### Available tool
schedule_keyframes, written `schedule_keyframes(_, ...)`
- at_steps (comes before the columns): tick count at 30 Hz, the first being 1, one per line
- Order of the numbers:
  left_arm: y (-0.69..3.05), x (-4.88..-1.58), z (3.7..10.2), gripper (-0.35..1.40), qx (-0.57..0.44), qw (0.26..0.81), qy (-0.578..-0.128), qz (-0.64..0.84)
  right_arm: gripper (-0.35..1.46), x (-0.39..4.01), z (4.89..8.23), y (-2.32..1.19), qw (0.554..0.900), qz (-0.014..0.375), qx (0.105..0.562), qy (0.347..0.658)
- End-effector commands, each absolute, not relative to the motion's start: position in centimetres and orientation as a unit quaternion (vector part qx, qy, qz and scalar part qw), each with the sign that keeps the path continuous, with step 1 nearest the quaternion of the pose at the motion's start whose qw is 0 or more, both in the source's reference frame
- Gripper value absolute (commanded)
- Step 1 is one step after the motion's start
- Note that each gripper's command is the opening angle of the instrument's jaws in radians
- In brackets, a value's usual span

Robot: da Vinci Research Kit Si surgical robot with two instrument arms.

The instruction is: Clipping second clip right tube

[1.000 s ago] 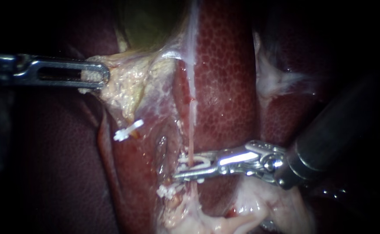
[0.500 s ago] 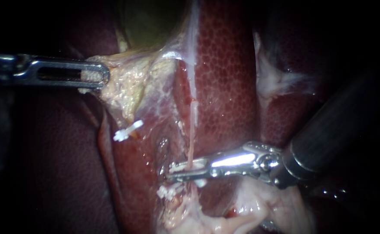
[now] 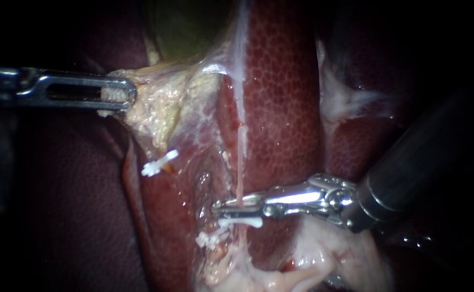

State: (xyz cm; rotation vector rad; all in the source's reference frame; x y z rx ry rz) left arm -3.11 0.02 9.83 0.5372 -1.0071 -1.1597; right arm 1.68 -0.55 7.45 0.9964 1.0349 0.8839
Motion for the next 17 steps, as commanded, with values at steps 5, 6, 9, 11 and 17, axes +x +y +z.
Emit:
schedule_keyframes(5,0.02,-3.11,9.83,-0.35,0.24,0.687,-0.45,-0.518,-0.35,1.67,7.45,-0.55,0.665,0.389,0.443,0.458)
schedule_keyframes(6,0.02,-3.11,9.83,-0.35,0.24,0.687,-0.45,-0.518,-0.35,1.67,7.45,-0.55,0.665,0.389,0.443,0.458)
schedule_keyframes(9,0.02,-3.11,9.83,-0.35,0.24,0.687,-0.45,-0.518,-0.35,1.67,7.45,-0.55,0.665,0.388,0.445,0.458)
schedule_keyframes(11,0.02,-3.11,9.83,-0.35,0.24,0.687,-0.45,-0.518,-0.35,1.67,7.45,-0.55,0.665,0.388,0.445,0.458)
schedule_keyframes(17,0.02,-3.11,9.83,-0.35,0.24,0.687,-0.45,-0.518,-0.35,1.67,7.45,-0.55,0.664,0.388,0.445,0.459)
